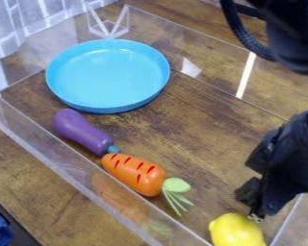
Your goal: Put the lemon on the blue tray
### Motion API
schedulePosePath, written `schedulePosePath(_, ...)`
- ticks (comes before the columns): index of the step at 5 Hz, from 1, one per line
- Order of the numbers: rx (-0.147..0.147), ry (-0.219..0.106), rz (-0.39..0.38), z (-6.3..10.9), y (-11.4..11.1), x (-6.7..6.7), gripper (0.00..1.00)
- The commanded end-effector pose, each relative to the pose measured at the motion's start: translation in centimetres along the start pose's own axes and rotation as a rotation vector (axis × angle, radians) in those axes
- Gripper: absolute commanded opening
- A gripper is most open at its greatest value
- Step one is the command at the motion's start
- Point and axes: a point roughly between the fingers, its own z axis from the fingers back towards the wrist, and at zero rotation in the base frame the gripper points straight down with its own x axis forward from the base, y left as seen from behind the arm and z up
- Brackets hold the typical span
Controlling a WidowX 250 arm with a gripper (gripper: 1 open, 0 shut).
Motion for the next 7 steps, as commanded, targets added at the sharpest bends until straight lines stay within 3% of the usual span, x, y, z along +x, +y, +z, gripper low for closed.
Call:
schedulePosePath(1,0.036,-0.025,-0.009,0.4,0.3,0.2,0.00)
schedulePosePath(2,0.023,-0.018,-0.002,-0.8,-0.2,0.2,1.00)
schedulePosePath(4,0.023,-0.019,-0.083,-2.6,0.4,-0.9,1.00)
schedulePosePath(6,0.042,-0.030,-0.212,-4.2,-0.4,-0.4,1.00)
schedulePosePath(7,0.026,-0.006,-0.193,-4.9,-0.3,-0.9,1.00)
